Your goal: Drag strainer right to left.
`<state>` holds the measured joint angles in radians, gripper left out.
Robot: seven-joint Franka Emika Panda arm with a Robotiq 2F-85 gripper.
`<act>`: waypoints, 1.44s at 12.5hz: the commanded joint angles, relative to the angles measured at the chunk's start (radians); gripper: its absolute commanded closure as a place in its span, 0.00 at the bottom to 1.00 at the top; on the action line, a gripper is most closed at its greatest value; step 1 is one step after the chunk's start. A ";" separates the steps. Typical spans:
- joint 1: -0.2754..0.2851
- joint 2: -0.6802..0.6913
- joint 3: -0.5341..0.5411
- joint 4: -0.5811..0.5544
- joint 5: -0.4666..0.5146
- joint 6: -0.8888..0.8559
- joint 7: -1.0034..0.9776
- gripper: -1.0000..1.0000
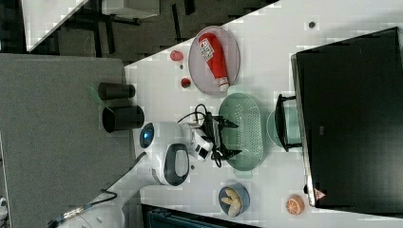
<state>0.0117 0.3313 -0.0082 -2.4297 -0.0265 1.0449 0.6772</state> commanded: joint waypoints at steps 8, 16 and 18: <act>0.138 0.001 0.021 0.008 0.019 0.053 0.197 0.00; 0.330 0.062 0.029 0.078 0.019 0.053 0.376 0.00; 0.378 0.094 0.029 0.120 0.019 0.052 0.420 0.00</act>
<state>0.3328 0.4509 0.0057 -2.2969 -0.0039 1.1055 1.0068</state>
